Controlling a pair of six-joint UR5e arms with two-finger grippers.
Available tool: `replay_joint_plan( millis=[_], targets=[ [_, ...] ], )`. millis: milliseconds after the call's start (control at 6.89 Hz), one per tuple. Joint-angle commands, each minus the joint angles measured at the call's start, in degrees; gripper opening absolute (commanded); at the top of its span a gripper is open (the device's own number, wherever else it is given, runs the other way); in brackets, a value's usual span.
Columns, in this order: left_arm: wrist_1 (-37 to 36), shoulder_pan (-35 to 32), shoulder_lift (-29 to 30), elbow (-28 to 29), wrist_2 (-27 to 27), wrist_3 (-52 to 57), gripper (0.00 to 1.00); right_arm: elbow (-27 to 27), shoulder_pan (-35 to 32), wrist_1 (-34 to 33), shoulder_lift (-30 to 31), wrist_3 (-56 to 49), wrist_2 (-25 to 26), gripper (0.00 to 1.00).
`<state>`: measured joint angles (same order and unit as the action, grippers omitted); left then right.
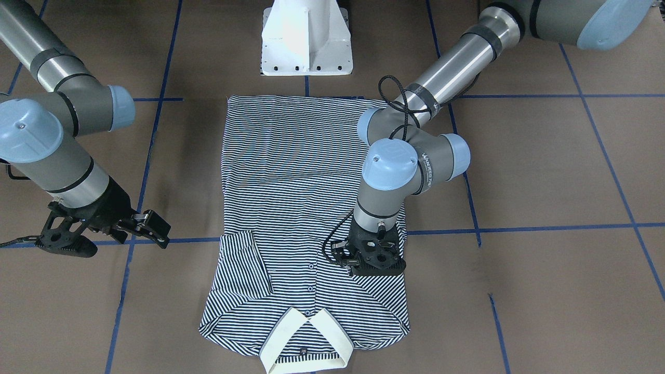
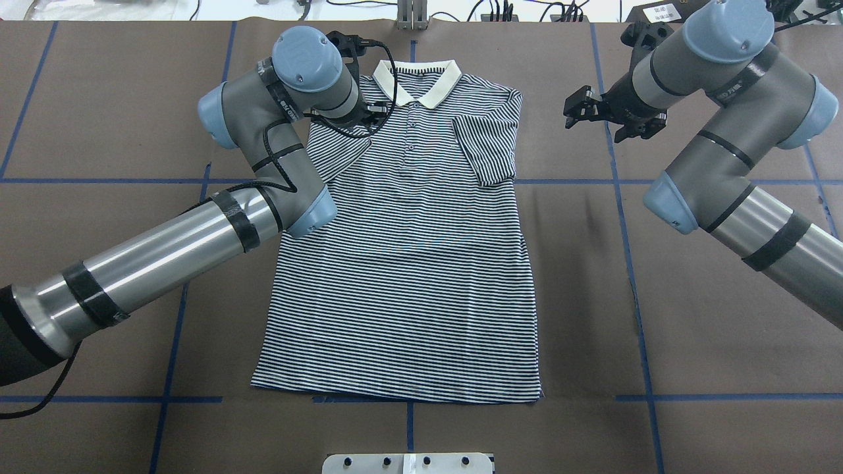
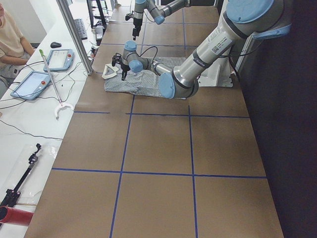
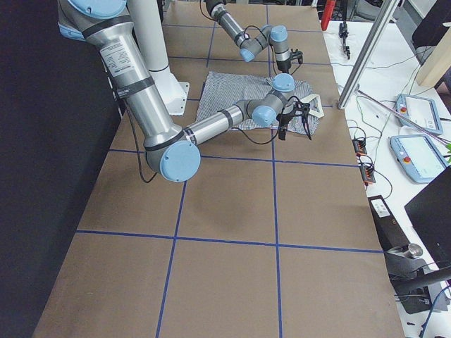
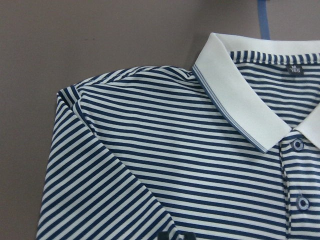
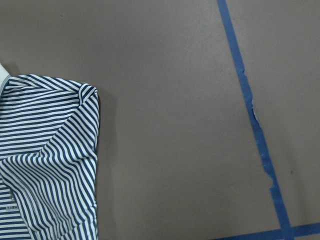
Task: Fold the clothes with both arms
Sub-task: 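Move the right gripper to the hem corner nearest the robot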
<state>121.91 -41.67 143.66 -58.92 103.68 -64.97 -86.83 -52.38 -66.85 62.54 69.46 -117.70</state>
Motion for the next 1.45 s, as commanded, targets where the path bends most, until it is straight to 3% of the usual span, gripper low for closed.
replay_joint_plan(
  millis=[0,145,290,581,726,871,1016,1306],
  targets=[
    [0.6,2.0,-9.5,-15.2,0.3,-3.8,0.69,-5.5,6.4,-0.3,1.0,11.2,6.5,1.00],
    [0.5,2.3,-14.5,-22.5,3.0,-3.7,0.69,-9.5,8.7,-0.9,3.0,17.1,6.8,1.00],
    [0.4,2.3,-18.7,-27.9,6.6,-3.4,0.69,-16.3,14.3,-0.9,8.6,24.6,11.8,0.99],
    [0.4,2.2,-20.0,-29.1,6.7,-3.2,0.69,-23.7,24.7,-1.3,15.1,38.2,16.2,0.95],
    [0.4,2.2,-20.3,-29.1,6.6,-3.1,0.69,-28.3,29.4,-10.4,15.3,42.8,18.2,0.92],
    [0.4,2.3,-20.1,-29.1,6.6,-3.2,0.70,-30.0,33.5,-16.5,14.8,46.4,21.2,0.88],
    [0.5,2.3,-20.1,-29.0,6.6,-3.2,0.72,-30.6,35.5,-17.1,15.1,53.2,21.4,0.87],
    [0.3,2.5,-20.3,-28.3,6.5,-3.1,0.73,-30.8,41.5,-22.4,14.2,57.9,27.2,0.87]
  ],
)
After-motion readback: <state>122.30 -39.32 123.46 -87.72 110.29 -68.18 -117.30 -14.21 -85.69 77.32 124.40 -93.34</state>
